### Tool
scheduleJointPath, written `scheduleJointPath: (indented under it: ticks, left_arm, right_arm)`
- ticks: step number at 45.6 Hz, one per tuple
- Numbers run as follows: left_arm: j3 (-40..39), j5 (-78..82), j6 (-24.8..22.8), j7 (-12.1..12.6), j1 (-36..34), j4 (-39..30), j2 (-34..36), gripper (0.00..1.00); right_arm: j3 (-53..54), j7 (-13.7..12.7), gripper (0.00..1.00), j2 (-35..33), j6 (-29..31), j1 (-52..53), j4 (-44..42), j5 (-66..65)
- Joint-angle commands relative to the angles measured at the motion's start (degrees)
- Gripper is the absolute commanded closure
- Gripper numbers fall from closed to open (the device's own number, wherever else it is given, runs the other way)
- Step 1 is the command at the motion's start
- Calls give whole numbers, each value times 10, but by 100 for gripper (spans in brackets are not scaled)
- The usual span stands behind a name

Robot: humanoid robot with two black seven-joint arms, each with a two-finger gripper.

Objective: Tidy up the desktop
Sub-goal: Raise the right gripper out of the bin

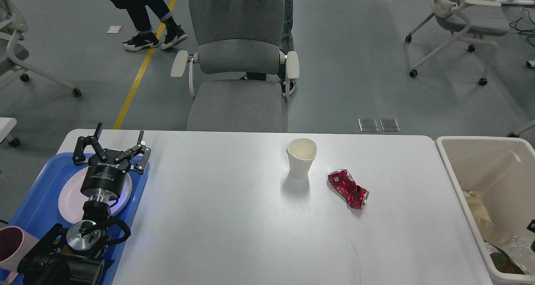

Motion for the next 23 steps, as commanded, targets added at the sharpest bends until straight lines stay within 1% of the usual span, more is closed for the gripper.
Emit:
scheduleJointPath:
  ticks: [1, 3, 5, 11, 14, 18, 19, 23]
  left_arm:
    - [0, 0, 0, 0, 0, 0, 0, 4]
    - [0, 0, 0, 0, 0, 0, 0, 4]
    - [0, 0, 0, 0, 0, 0, 0, 4]
    - [0, 0, 0, 0, 0, 0, 0, 4]
    - [0, 0, 0, 0, 0, 0, 0, 4]
    - [0, 0, 0, 0, 0, 0, 0, 4]
    - [0, 0, 0, 0, 0, 0, 0, 4]
    - [0, 0, 0, 0, 0, 0, 0, 4]
  right_arm:
    - [-37, -20, 0, -60, 0, 110, 146, -27]
    - [-61, -34, 0, -73, 4, 159, 195, -50]
    - [-90, -41, 0, -81, 11, 208, 244, -66]
    - [-198, -43, 0, -83, 47, 368, 378, -78]
    - [-256, -43, 0, -73, 83, 449, 435, -75]
    - [-308, -43, 0, -35, 161, 545, 495, -75]
    - [-319, -43, 0, -18, 200, 580, 510, -75]
    - [-333, -43, 0, 30, 313, 674, 552, -74]
